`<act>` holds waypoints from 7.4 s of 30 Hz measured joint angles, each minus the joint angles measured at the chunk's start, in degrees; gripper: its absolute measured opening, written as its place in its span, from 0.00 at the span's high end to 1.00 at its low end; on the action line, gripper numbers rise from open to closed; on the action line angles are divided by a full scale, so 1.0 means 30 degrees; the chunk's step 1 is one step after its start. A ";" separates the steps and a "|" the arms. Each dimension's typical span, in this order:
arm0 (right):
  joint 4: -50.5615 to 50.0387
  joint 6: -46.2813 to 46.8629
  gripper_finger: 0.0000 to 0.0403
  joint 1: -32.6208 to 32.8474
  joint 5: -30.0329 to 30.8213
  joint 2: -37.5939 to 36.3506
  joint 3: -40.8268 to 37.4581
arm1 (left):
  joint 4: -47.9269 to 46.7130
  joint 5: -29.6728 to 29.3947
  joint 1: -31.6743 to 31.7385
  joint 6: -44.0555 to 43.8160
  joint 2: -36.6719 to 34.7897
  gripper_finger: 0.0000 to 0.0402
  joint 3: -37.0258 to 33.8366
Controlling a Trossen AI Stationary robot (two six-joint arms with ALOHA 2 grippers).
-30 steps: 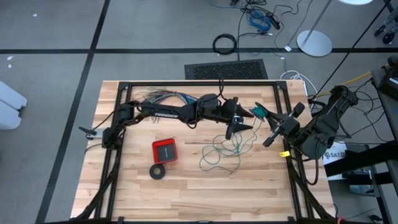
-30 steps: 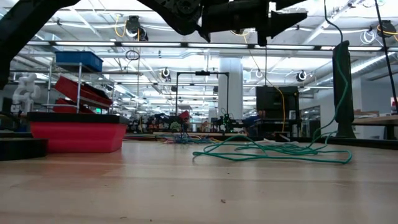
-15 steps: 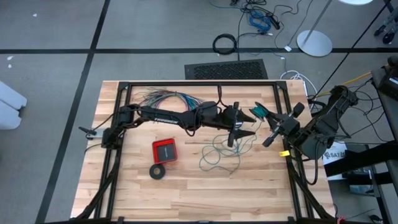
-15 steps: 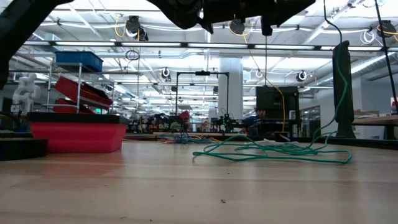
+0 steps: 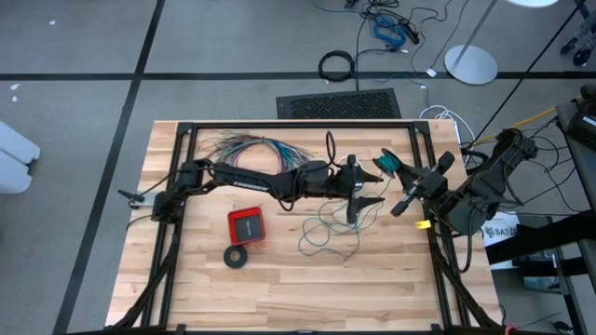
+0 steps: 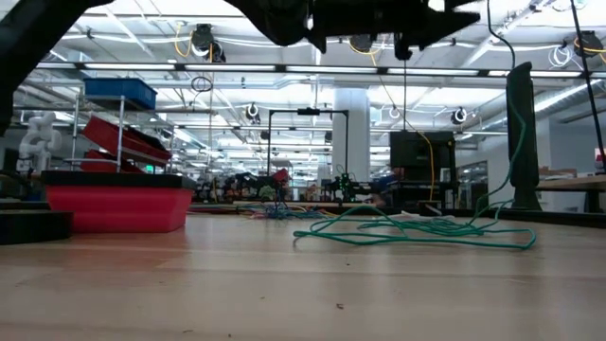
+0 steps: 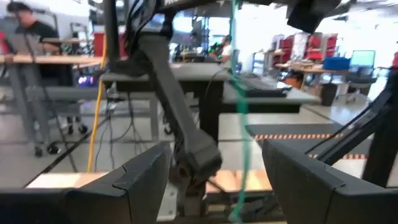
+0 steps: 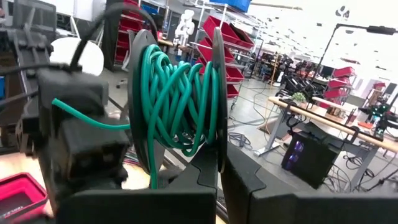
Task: Coil cords
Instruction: Coil the green wire onto the spool
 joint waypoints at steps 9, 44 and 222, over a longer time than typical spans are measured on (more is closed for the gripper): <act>0.0268 0.0202 1.00 -0.0123 -0.0459 0.0007 0.0000 | 0.0415 -0.0950 0.0390 -0.0012 0.0811 0.38 0.0010; -0.4996 0.4423 1.00 0.0005 -0.3197 0.0103 0.0000 | -0.3181 0.2919 0.3805 0.2566 -0.0635 0.99 0.0044; -1.8076 2.8748 1.00 -0.7749 0.0189 0.4406 0.0000 | -0.4041 -0.2463 -0.0539 0.5674 -0.0973 0.54 -0.0023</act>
